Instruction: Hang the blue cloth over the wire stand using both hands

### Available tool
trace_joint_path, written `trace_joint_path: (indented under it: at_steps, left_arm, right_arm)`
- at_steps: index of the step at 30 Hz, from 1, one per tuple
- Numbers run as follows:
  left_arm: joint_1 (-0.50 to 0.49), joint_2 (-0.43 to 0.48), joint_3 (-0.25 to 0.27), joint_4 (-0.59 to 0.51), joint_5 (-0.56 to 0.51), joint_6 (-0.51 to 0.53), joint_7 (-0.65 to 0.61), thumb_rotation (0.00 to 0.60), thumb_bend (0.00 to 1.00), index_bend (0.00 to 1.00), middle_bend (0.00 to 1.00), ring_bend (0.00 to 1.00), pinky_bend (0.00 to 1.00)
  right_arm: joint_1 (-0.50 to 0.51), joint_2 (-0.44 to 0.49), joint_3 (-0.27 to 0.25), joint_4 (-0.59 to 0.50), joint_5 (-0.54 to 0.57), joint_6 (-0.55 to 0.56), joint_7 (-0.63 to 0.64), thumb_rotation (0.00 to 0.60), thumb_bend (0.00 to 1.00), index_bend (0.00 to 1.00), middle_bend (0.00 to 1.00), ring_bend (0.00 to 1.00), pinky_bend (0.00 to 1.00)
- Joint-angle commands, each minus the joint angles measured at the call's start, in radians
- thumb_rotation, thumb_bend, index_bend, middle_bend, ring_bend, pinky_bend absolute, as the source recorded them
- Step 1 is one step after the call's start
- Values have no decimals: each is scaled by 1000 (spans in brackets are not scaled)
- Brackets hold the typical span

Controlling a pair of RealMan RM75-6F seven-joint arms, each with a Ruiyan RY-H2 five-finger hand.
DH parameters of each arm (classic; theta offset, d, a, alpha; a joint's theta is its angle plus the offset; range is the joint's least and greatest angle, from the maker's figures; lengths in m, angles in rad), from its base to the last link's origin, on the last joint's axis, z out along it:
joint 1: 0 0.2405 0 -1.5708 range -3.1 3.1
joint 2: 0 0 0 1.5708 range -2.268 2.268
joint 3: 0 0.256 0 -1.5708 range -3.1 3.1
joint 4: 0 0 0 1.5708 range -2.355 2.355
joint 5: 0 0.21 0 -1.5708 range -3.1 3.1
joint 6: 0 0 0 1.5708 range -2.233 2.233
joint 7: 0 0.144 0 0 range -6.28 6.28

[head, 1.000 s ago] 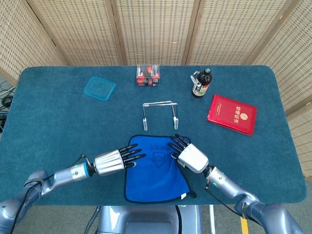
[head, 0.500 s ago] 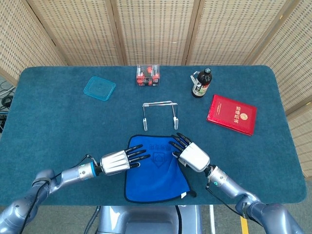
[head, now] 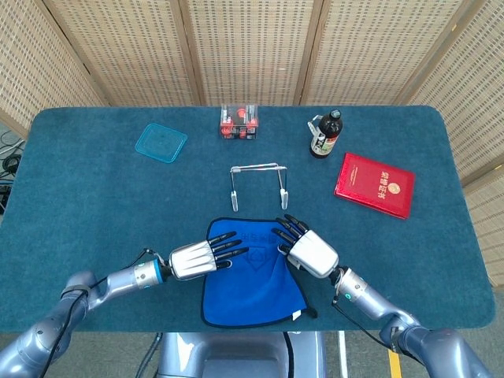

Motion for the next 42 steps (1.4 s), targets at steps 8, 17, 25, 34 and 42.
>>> trace_joint_path:
  at_steps: [8, 17, 25, 34, 42]
  left_arm:
    - [-20, -11, 18, -8, -11, -18, 18, 600, 227, 423, 0, 0, 0]
    - [-21, -14, 26, -3, -25, -8, 12, 600, 371, 454, 0, 0, 0]
    - [-12, -23, 19, -3, -49, 15, -5, 600, 472, 654, 0, 0, 0]
    - [8, -33, -19, -8, -100, 68, -47, 600, 484, 705, 0, 0, 0]
    - [11, -27, -76, -31, -155, 140, -90, 600, 484, 708, 0, 0, 0]
  right_arm:
    - [1, 0, 3, -5, 2, 3, 3, 600, 518, 617, 217, 49, 83]
    - [1, 3, 4, -8, 3, 4, 4, 600, 521, 617, 219, 49, 83]
    - [0, 5, 5, -11, 6, 5, 6, 600, 518, 619, 221, 49, 83]
    - [-5, 28, 27, -57, 27, 21, 27, 600, 517, 620, 221, 49, 83]
    - [2, 79, 67, -192, 61, 14, 43, 600, 517, 627, 222, 49, 83]
